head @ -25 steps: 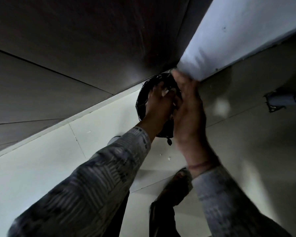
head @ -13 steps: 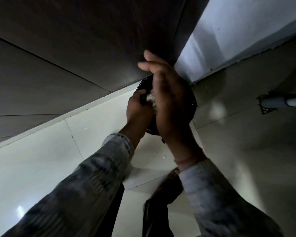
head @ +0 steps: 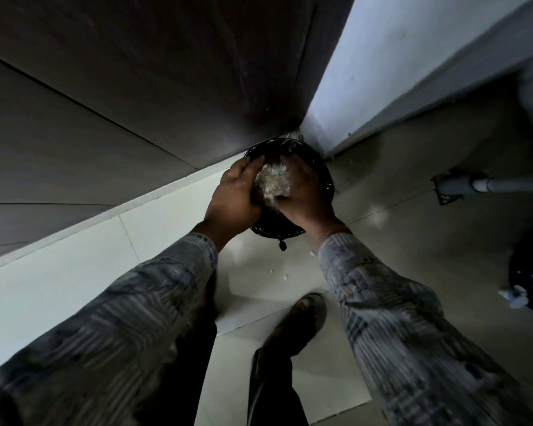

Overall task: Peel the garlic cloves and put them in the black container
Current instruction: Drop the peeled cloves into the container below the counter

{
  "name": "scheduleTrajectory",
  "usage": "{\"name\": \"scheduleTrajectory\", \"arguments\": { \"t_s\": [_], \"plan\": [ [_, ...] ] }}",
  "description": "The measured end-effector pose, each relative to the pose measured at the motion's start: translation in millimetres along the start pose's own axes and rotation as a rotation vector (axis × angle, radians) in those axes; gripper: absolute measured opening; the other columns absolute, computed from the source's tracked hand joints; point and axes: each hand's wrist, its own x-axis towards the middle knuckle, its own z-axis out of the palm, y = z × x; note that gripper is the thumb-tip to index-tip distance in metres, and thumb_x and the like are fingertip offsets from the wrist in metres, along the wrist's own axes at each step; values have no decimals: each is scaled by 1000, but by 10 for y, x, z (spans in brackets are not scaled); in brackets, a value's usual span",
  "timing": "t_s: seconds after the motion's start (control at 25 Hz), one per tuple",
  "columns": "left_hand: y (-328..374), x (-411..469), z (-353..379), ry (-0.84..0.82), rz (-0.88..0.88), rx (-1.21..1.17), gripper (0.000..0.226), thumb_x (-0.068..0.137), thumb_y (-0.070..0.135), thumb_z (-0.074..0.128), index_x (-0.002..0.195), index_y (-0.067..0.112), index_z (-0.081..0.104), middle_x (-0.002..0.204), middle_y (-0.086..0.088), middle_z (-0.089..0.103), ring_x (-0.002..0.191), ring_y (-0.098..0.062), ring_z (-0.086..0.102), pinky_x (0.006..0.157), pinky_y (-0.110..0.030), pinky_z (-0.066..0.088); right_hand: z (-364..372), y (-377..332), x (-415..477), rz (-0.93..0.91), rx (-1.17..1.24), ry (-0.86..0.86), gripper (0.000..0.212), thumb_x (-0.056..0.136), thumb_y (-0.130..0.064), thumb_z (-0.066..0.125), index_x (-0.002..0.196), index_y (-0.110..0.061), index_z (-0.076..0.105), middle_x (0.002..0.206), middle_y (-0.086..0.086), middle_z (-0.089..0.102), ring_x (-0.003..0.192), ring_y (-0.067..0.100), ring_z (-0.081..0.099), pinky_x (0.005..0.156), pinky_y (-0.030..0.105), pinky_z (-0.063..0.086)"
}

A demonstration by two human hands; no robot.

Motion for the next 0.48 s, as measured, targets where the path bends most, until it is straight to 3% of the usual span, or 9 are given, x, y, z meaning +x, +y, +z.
{"name": "scheduleTrajectory", "arguments": {
  "t_s": [0.28, 0.48],
  "plan": [
    [562, -421, -833, -127, 113, 136, 95, 66, 40, 64, 154, 40, 30, 154, -3, 45, 140, -29, 46, 111, -47, 44, -878, -581, -795, -31, -91, 25, 95, 73, -25, 80, 158, -18, 38, 160, 14, 40, 148, 31, 36, 120, 43, 35],
    [1228, -960, -1730, -195, 217, 176, 97, 59, 45, 48, 154, 37, 34, 157, -5, 44, 144, -29, 43, 113, -51, 42, -1455, -1284, -1615, -56, -121, 92, 93, 70, -32, 76, 155, -15, 42, 155, 18, 45, 140, 38, 44, 113, 50, 43]
  ]
}}
